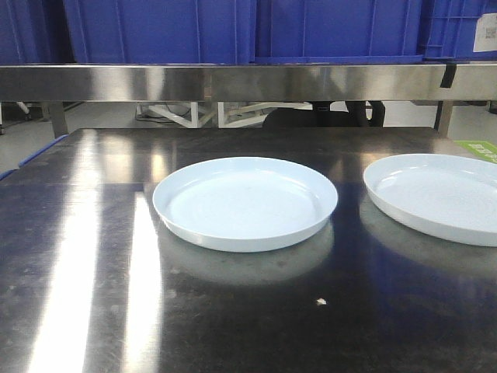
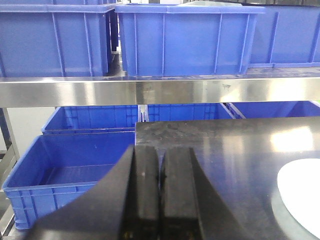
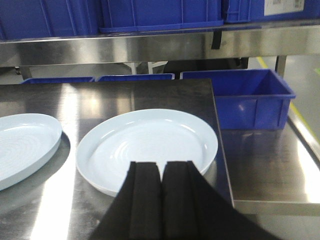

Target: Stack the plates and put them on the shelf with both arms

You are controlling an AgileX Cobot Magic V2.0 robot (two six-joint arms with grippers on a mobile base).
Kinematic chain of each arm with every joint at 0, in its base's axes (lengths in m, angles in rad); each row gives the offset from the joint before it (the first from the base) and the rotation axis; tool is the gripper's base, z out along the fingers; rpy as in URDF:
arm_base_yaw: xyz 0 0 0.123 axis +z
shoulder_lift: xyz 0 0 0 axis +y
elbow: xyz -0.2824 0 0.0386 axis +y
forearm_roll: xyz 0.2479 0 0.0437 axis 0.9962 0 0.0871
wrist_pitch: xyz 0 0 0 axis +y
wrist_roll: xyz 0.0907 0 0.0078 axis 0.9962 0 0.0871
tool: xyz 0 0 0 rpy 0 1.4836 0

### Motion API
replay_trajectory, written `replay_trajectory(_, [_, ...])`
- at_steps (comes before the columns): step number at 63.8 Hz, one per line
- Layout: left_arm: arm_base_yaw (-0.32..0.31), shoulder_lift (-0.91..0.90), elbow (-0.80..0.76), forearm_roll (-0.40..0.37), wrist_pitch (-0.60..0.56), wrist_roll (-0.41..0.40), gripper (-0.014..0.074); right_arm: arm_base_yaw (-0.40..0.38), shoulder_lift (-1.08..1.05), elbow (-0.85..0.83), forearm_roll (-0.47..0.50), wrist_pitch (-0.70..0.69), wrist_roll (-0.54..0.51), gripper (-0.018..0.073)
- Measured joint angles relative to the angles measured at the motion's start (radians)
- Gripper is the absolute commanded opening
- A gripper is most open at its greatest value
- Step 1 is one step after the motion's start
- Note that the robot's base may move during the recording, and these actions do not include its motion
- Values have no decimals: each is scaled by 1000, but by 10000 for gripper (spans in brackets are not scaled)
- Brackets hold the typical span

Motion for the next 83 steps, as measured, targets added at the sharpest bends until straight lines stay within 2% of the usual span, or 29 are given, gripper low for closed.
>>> replay_trajectory(12, [0,0,0,0,2,0,80,0,51,-56,21,24,0,56])
replay_trajectory(32, [0,0,0,0,2,0,80,0,386,-266,22,134,0,56])
replay_trajectory(65, [0,0,0,0,2,0,80,0,954,-605,22,538,0,56])
replay_trajectory(83, [0,0,0,0,2,0,80,-28,1173,-789,22,606,0,58])
